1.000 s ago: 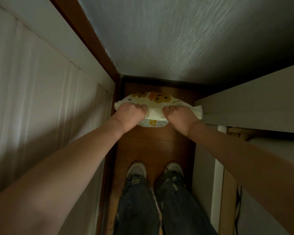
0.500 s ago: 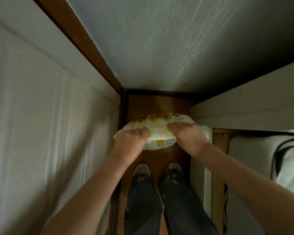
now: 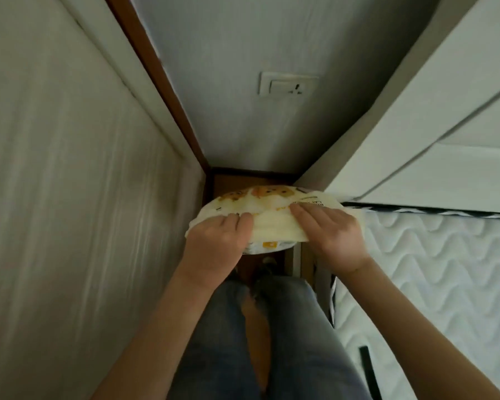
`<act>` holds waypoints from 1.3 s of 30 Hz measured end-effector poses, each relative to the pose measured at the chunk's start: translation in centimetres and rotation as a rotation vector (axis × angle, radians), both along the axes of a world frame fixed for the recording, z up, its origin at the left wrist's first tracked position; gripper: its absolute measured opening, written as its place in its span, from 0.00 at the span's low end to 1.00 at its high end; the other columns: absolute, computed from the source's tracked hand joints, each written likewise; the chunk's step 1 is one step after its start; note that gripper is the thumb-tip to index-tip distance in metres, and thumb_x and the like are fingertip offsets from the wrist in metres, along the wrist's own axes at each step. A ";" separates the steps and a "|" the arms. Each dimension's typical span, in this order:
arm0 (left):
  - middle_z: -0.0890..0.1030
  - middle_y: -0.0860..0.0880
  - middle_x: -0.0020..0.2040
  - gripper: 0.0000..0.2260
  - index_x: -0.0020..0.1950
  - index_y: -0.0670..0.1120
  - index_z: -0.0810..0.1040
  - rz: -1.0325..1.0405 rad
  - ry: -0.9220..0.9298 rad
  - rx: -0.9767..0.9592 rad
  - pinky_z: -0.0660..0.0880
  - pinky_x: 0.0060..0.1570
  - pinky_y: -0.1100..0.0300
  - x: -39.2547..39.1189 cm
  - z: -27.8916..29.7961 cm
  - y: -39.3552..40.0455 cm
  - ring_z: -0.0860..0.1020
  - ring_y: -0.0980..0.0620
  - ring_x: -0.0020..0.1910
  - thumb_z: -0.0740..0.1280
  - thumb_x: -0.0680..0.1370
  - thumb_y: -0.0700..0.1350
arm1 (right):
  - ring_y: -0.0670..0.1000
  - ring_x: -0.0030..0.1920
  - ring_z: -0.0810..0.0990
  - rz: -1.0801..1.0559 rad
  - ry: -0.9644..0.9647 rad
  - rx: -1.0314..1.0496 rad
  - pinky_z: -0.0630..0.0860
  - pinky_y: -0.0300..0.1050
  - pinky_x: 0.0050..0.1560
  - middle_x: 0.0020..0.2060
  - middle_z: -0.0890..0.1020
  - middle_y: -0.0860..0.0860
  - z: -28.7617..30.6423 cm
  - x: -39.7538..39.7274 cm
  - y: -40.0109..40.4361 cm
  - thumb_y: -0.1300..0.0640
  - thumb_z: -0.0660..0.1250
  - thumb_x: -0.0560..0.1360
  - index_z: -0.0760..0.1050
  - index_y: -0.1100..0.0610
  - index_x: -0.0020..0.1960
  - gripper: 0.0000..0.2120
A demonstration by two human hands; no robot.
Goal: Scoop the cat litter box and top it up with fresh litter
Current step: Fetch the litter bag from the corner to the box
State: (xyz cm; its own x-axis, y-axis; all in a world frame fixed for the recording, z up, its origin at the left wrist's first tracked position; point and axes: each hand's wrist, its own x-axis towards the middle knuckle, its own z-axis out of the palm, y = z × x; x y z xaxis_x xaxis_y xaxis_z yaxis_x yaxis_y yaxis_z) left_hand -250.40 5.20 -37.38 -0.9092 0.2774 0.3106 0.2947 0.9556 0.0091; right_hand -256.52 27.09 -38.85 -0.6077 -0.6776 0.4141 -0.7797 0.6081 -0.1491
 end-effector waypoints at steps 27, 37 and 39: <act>0.68 0.51 0.26 0.10 0.31 0.47 0.76 -0.848 0.915 0.020 0.66 0.22 0.59 -3.9 40.3 12.0 0.66 0.52 0.23 0.74 0.69 0.40 | 0.54 0.24 0.76 -0.318 0.865 0.218 0.74 0.45 0.25 0.28 0.79 0.56 40.7 10.5 13.5 0.70 0.74 0.65 0.75 0.66 0.49 0.14; 0.64 0.50 0.26 0.13 0.30 0.47 0.69 -1.324 0.881 0.109 0.64 0.21 0.57 -4.6 40.9 22.0 0.63 0.50 0.23 0.73 0.68 0.38 | 0.50 0.21 0.70 -0.577 0.812 0.404 0.67 0.41 0.19 0.25 0.76 0.53 42.0 17.2 20.1 0.67 0.69 0.71 0.73 0.64 0.47 0.06; 0.63 0.50 0.26 0.14 0.31 0.46 0.67 -1.423 0.890 0.160 0.63 0.20 0.58 -4.7 40.9 24.2 0.61 0.50 0.23 0.73 0.65 0.37 | 0.51 0.21 0.70 -0.648 0.783 0.457 0.67 0.41 0.19 0.25 0.76 0.53 42.1 18.9 20.6 0.66 0.68 0.72 0.73 0.64 0.46 0.05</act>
State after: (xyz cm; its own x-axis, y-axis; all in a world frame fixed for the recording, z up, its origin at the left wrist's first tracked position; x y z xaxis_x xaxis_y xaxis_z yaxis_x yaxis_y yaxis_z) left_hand -255.10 29.36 3.53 0.4785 0.5820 0.6574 0.8275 -0.0485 -0.5594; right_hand -237.59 47.68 3.25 -0.5816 -0.5137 0.6307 -0.0761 0.8063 0.5866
